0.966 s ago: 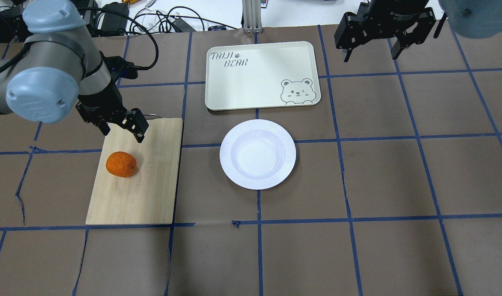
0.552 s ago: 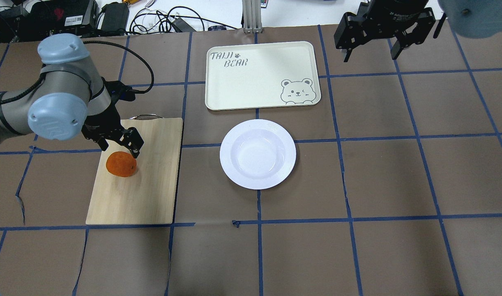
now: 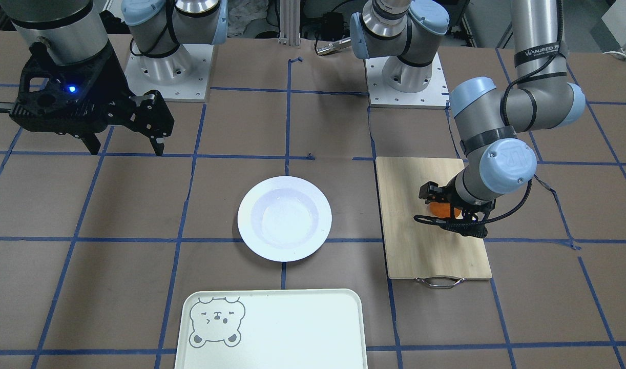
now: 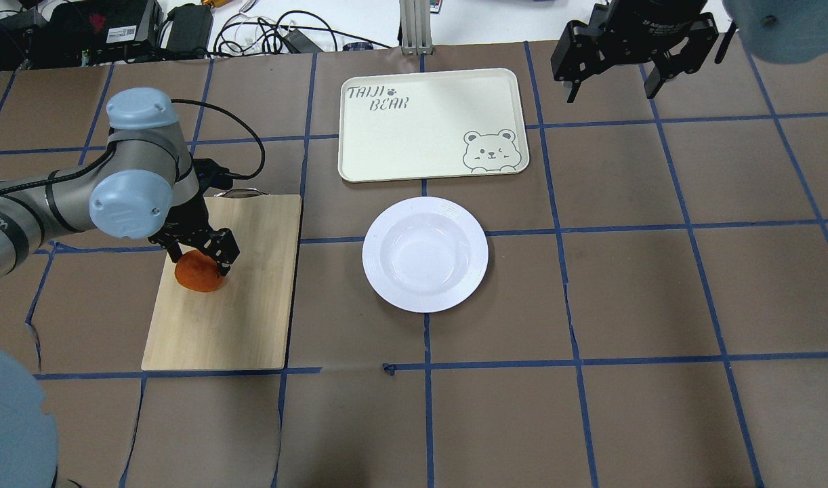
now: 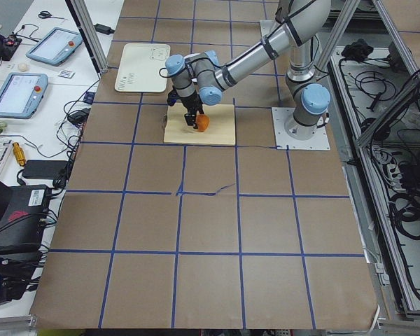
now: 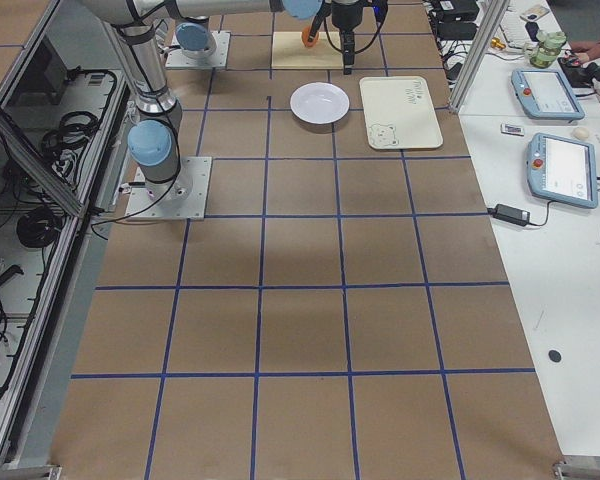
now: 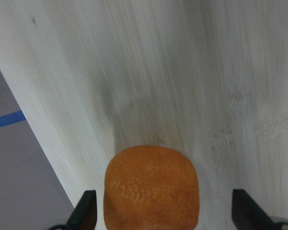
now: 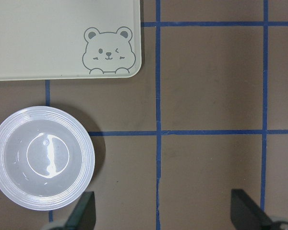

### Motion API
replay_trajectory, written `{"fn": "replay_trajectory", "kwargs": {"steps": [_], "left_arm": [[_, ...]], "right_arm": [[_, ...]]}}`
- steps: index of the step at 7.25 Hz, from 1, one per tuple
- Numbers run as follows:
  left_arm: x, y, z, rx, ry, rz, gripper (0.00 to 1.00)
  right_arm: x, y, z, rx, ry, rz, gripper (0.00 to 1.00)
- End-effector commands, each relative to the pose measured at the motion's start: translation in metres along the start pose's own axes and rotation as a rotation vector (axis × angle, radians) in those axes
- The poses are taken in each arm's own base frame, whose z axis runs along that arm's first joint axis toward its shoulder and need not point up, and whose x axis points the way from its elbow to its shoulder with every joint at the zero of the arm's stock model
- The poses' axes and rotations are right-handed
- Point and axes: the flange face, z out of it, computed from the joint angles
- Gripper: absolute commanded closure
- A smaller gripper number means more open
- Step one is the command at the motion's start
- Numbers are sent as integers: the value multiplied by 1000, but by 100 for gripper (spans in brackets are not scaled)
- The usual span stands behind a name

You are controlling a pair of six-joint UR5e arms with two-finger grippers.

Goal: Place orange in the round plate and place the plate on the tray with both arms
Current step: 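Lower the left gripper onto the orange on the bamboo board, then close the left gripper on the orange and lift it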

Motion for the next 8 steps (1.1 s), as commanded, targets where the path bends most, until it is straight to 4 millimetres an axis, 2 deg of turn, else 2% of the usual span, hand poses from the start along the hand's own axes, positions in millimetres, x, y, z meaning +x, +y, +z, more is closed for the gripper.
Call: {"fn": "replay_trajectory", "kwargs": {"steps": [1, 2, 3, 4, 5, 6, 7, 8], "left_arm": [[-1, -3, 3, -4, -1, 3, 17], [-1, -4, 2, -3, 2, -1, 41], [-1, -4, 1, 4, 9, -3, 69], [-1, -5, -7, 22, 12, -16, 81], [3, -15, -34, 86, 53, -62, 81], [21, -26, -56, 80, 120, -177, 81], [60, -36, -78, 87, 127, -253, 81], [125, -42, -91, 93, 112, -317, 81]], "right_arm": [[0, 0, 0, 0, 0, 0, 0], [0, 0, 0, 0, -1, 0, 0], [0, 0, 1, -1, 0, 0, 0], [0, 0, 0, 0, 0, 0, 0], [0, 0, 0, 0, 0, 0, 0], [0, 0, 1, -1, 0, 0, 0], [1, 0, 1, -2, 0, 2, 0], [1, 0, 1, 0, 0, 0, 0]]}}
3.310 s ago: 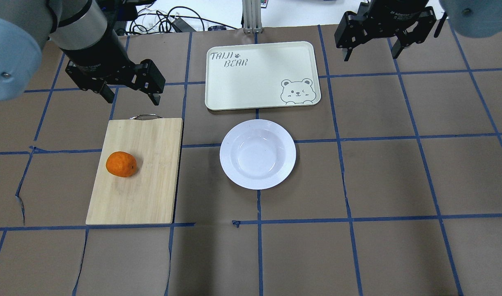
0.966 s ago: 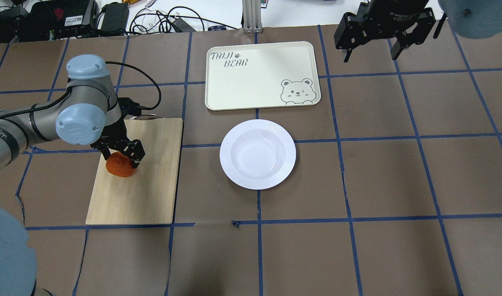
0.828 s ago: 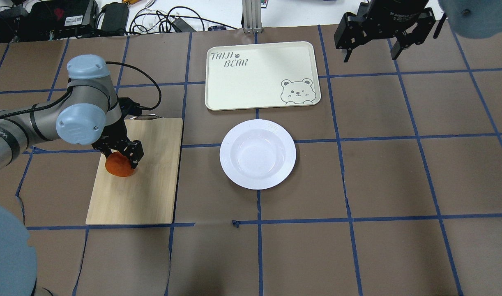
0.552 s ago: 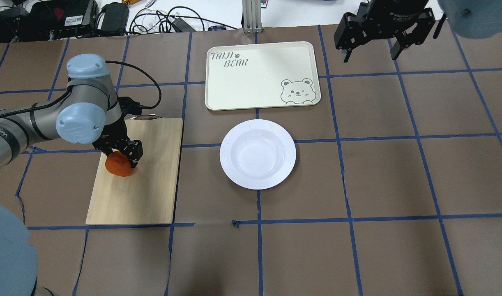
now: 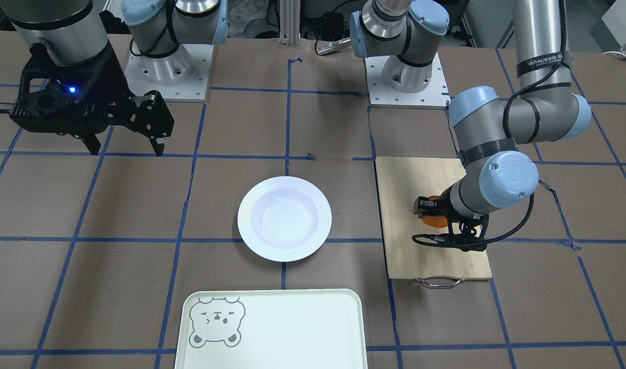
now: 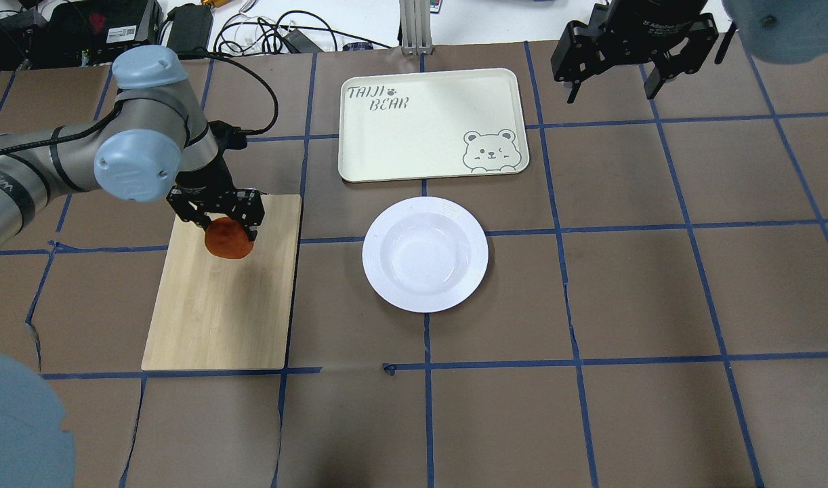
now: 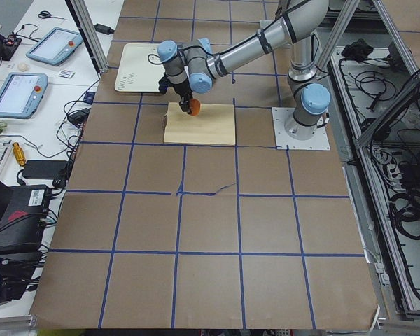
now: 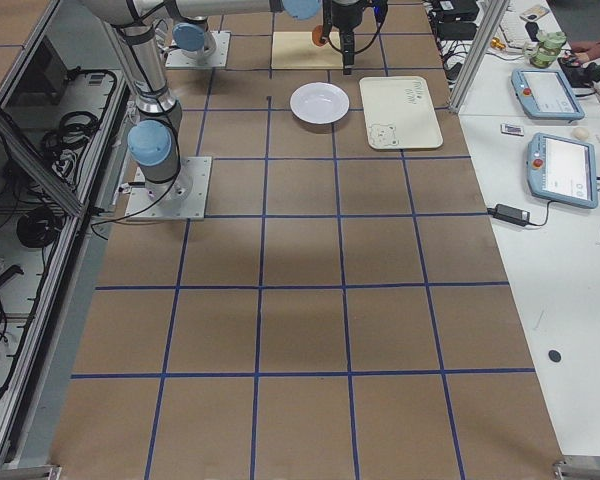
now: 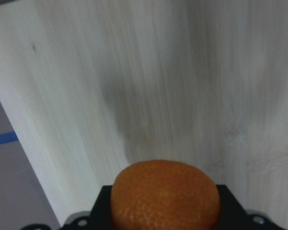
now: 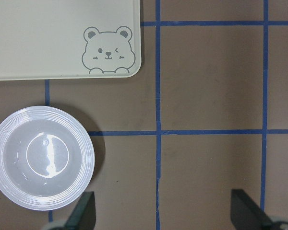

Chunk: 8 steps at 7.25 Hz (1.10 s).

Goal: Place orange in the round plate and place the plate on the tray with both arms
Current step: 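Close the left gripper on the orange and lift it, then carry the orange with the left gripper and release it onto the white plate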

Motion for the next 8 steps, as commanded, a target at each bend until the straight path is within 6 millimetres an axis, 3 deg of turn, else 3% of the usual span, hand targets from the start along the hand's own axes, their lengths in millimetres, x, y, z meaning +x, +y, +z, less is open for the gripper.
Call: {"fn": "replay_trajectory", "kwargs": {"steps": [1, 2, 4, 6, 8], "left_arm": [[120, 18, -16, 29, 32, -125, 81], [156, 28, -22, 38, 54, -135, 80], [231, 59, -4, 0, 74, -205, 81], [262, 55, 14, 73, 102, -170, 81], [272, 42, 32, 127, 111, -158, 79]], "right_arm": [[-1, 0, 0, 1, -2, -1, 0], [-1, 0, 0, 1, -2, -2, 0], [0, 0, 0, 1, 0, -2, 0], [-1, 0, 0, 0, -2, -2, 0], [0, 0, 1, 0, 0, -1, 0]]}}
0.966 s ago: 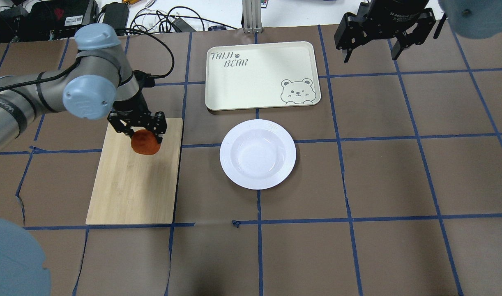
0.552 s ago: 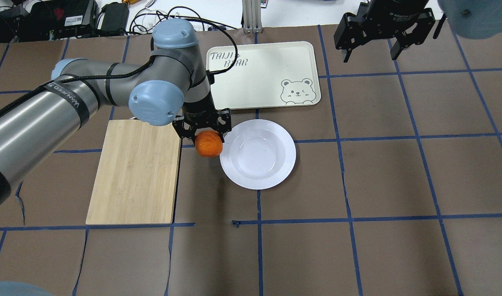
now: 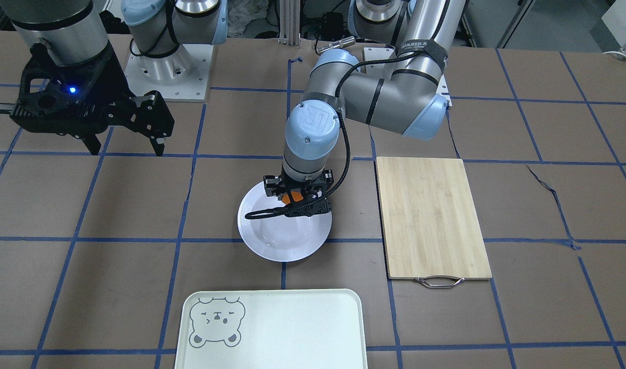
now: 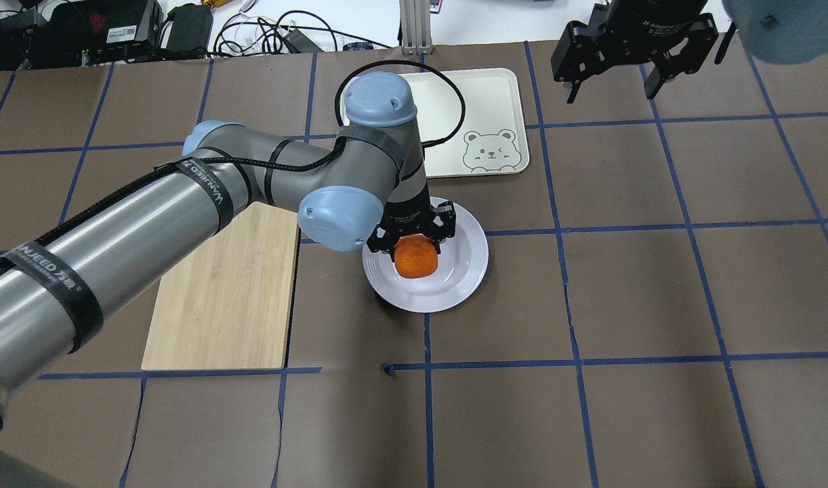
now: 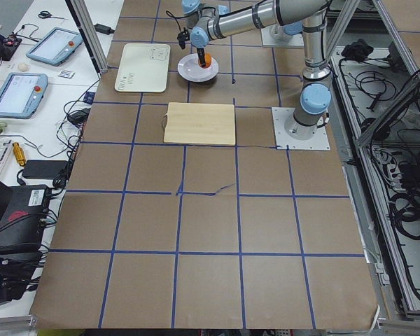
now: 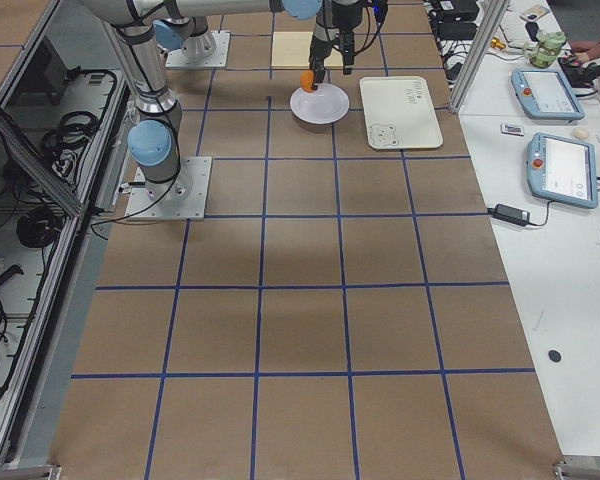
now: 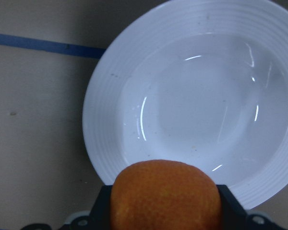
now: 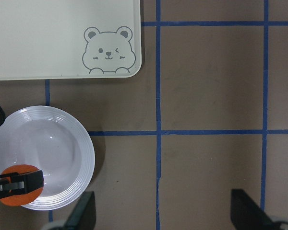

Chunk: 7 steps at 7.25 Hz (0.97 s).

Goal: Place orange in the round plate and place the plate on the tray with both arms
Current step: 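Carry the orange with the left gripper and release it onto the white plate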

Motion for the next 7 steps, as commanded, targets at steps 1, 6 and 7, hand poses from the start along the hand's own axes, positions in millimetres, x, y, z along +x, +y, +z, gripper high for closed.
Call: {"fn": "replay_trajectory", "kwargs": {"steps": [1, 6, 7], "left_arm": [[8, -13, 28, 30, 7, 4, 71], [3, -23, -23, 83, 31, 38, 0], [-10, -25, -59, 69, 26, 35, 0]], "right_arm": [[-1, 0, 0, 1, -1, -1, 0], [24, -14, 15, -18, -83, 48, 0], [25, -12, 31, -40, -118, 58, 0]]}}
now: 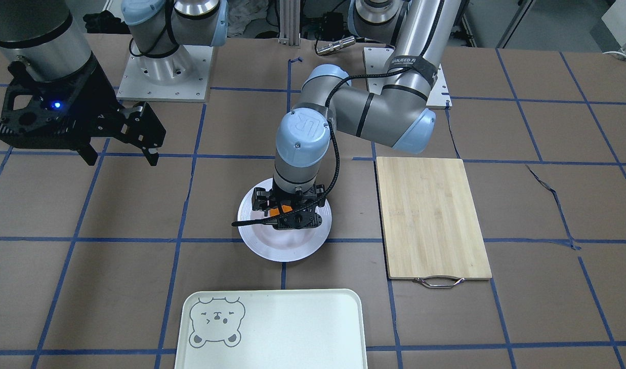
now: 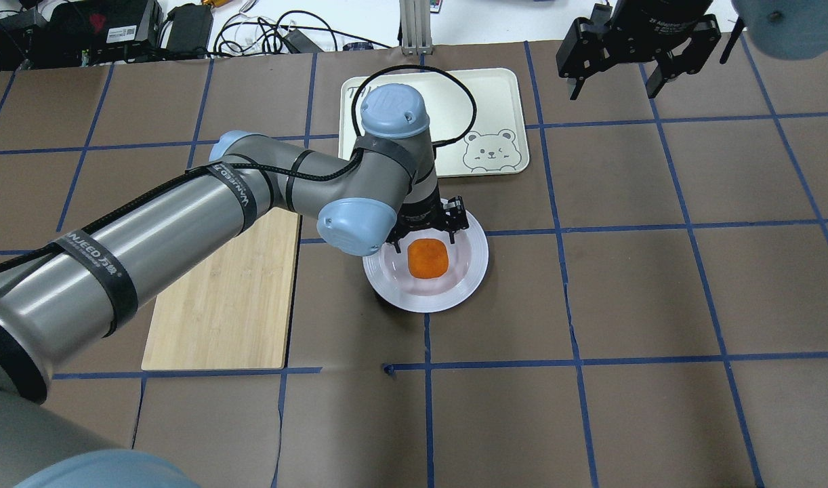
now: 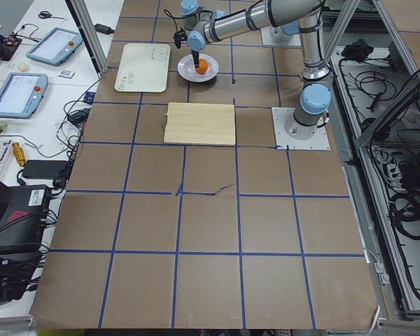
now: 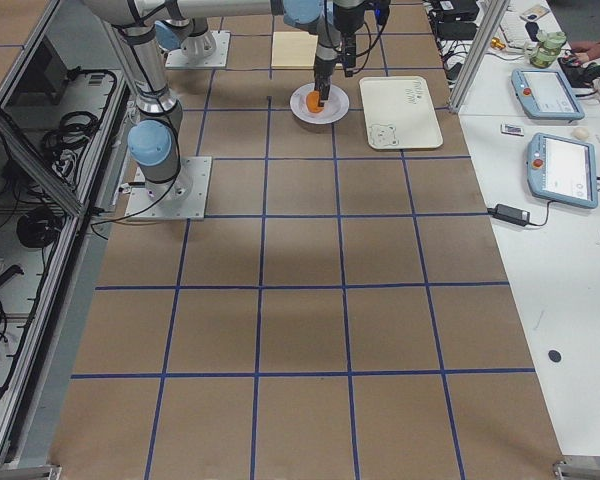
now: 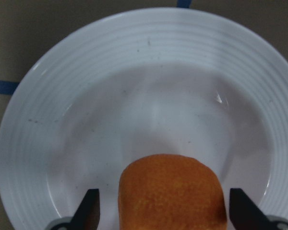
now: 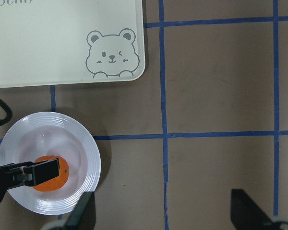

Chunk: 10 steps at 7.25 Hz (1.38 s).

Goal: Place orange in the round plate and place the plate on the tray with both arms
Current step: 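Carry the orange with the left gripper and release it onto the white plate, then raise the left gripper away while the right gripper reaches the plate rim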

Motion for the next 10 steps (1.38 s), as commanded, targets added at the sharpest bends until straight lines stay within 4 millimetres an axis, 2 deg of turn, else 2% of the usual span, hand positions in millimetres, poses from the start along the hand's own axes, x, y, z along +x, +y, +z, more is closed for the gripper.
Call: {"fn": "replay_trajectory", "kwargs": {"steps": [1, 3, 4, 5, 6, 7, 8, 9, 10], "left_arm": [[-16, 1, -78, 13, 8, 29, 0], [-26, 34, -162, 54, 24, 39, 0], [-37, 48, -189, 83, 28, 121, 0], [-42, 67, -212, 117, 35, 167, 0], [-52, 75, -208, 111, 26, 159, 0], [-64, 81, -212, 69, 7, 137, 0], [-79, 77, -220, 53, 2, 119, 0], [-109, 69, -235, 99, -79, 222, 0], [-142, 59, -247, 123, -131, 203, 0]], "right_arm": [[5, 3, 45, -26, -100, 22, 0], [3, 29, 136, 21, -183, 26, 0], [0, 51, 179, 14, -244, 26, 0], [-6, 64, 225, 18, -319, 36, 0], [-9, 68, 265, 37, -341, 84, 0], [-23, 72, 292, 40, -346, 77, 0], [-49, 81, 302, 38, -355, 49, 0], [-53, 83, 313, 19, -354, 49, 0], [-55, 88, 319, 5, -353, 49, 0]]}}
